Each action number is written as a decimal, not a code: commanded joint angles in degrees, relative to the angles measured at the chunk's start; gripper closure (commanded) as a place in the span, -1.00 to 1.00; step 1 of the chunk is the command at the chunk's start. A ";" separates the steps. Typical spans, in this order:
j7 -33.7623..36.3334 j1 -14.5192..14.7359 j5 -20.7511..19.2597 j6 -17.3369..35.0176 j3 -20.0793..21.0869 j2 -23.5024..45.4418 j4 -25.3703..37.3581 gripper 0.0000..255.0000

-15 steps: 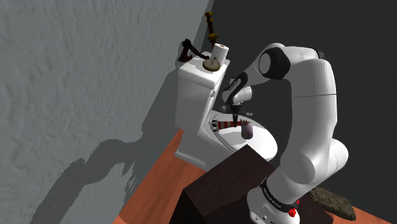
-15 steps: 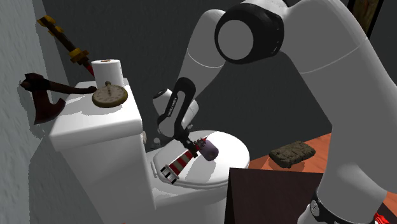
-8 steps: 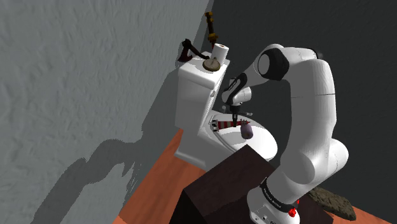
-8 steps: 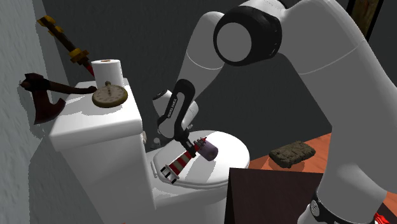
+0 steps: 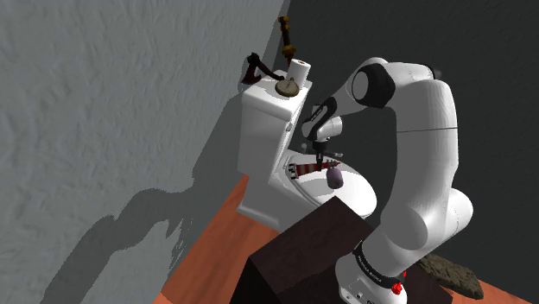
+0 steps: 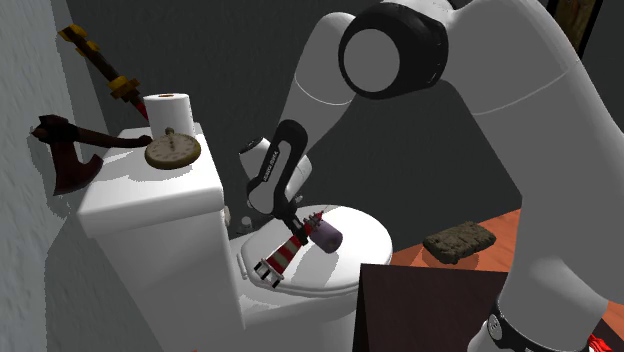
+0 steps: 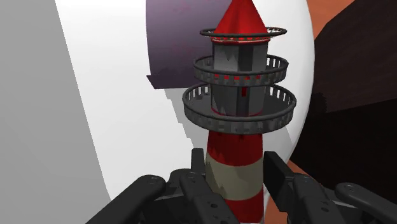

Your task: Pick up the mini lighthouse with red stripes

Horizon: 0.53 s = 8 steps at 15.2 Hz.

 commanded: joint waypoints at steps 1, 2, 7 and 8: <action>-0.09 0.26 -0.24 -0.84 -0.27 -1.28 -0.43 1.00; -0.15 0.38 -0.36 -1.32 -0.42 -1.95 -0.60 1.00; -0.45 1.01 -1.01 -3.83 -1.11 -5.22 -1.26 1.00; -0.50 1.13 -1.14 -4.35 -1.24 -5.86 -1.35 1.00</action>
